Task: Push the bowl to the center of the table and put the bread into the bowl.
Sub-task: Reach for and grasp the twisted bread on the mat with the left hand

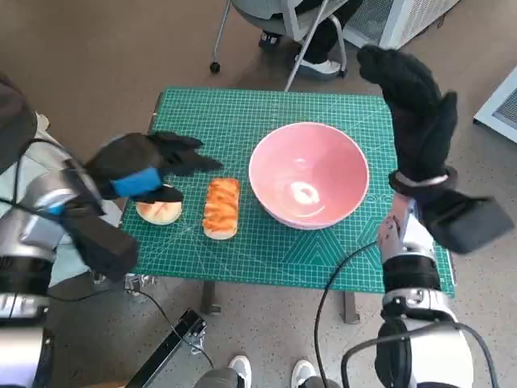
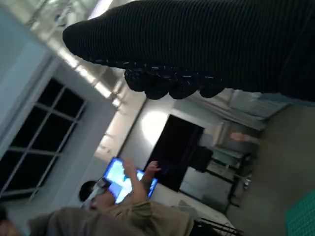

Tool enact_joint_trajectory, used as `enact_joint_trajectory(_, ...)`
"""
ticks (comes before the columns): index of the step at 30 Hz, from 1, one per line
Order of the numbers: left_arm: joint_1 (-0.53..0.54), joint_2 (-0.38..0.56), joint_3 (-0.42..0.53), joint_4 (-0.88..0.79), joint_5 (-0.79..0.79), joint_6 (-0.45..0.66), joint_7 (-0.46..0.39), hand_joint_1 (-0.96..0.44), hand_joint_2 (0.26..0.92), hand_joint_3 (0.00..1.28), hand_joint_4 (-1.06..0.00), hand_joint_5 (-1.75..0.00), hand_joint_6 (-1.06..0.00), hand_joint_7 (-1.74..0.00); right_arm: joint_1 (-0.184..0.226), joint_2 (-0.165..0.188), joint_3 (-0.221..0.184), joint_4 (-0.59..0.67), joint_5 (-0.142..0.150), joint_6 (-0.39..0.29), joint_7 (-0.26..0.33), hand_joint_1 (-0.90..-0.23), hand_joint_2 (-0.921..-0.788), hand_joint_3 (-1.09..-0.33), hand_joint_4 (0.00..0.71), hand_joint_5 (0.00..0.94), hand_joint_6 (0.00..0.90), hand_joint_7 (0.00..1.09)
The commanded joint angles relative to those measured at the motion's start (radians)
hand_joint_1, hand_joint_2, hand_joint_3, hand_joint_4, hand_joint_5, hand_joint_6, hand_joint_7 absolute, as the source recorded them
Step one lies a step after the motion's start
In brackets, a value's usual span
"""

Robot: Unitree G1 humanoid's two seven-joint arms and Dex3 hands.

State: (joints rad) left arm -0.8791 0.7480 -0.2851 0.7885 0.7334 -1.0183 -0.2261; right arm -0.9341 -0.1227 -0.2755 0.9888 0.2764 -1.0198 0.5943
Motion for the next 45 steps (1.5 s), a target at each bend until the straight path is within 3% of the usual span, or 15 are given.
enact_joint_trajectory(1, -0.081, 0.0, -0.075, 0.064, 0.11, -0.038, 0.111, -0.1, 0.885, 0.0, -0.63, -0.01, -0.62, -0.15, 0.046, -0.004, 0.018, -0.026, 0.007, 0.003, 0.014, -0.574, -0.921, -0.732, 0.351, 0.005, 0.054, 0.73)
enact_joint_trajectory(9, -0.173, -0.045, -0.229, 0.153, 0.285, -0.046, 0.293, -0.08, 0.889, 0.0, -0.58, 0.0, -0.56, -0.09, 0.076, -0.013, 0.037, -0.072, -0.01, -0.004, -0.01, -0.59, -0.921, -0.723, 0.343, 0.001, 0.056, 0.76)
enact_joint_trajectory(17, -0.225, -0.068, -0.346, 0.219, 0.39, -0.027, 0.417, -0.08, 0.892, 0.0, -0.54, 0.0, -0.55, -0.07, 0.091, -0.021, 0.048, -0.094, -0.02, -0.002, -0.041, -0.588, -0.921, -0.721, 0.344, 0.002, 0.054, 0.77)
enact_joint_trajectory(26, -0.244, -0.101, -0.442, 0.283, 0.436, -0.015, 0.493, -0.06, 0.889, 0.0, -0.53, 0.0, -0.57, -0.07, 0.101, -0.022, 0.057, -0.099, -0.02, -0.001, -0.067, -0.601, -0.921, -0.718, 0.348, 0.004, 0.05, 0.78)
enact_joint_trajectory(45, -0.221, -0.169, -0.565, 0.392, 0.451, 0.039, 0.513, 0.03, 0.915, 0.01, -0.56, -0.01, -0.59, -0.05, 0.109, -0.026, 0.066, -0.084, -0.021, -0.026, -0.09, -0.596, -0.921, -0.716, 0.352, 0.005, 0.047, 0.78)
